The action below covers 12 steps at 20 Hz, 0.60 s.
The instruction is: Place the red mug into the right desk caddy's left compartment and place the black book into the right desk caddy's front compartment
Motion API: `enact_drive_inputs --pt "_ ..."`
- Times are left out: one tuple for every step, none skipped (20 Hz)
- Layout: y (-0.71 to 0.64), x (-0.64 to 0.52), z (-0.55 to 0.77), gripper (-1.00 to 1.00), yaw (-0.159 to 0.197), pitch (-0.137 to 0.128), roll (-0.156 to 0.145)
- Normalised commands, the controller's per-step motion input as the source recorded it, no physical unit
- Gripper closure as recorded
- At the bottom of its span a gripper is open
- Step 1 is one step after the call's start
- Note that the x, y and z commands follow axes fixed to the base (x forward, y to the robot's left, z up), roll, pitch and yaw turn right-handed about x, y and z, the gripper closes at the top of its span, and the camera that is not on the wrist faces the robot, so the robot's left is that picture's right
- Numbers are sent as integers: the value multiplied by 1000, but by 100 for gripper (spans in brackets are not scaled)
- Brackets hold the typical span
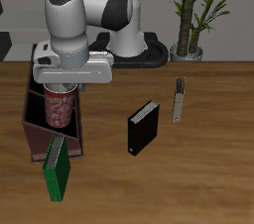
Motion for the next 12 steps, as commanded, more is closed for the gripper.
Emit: enact_drive_inputs --pt "143 -39 -96 100 12 4 30" --pt "-4 20 -137 100 -18 20 5" --pt "-80 29 -120 100 -6 3 -11" --pt "92 13 -182 100 -7 13 22" --pt "-135 56 -229 100 -58 52 12" --pt "31 62 -72 100 -17 5 -16" --pt "14 28 -145 100 3 12 -3" --pt "0 0 0 100 0 0 0" --pt "0 0 0 100 0 0 0" --pt "-133 149 -371 100 -57 33 -7" --pt "-22 13 -95 100 -26 15 8" --pt "-55 19 -109 100 9 2 -9"
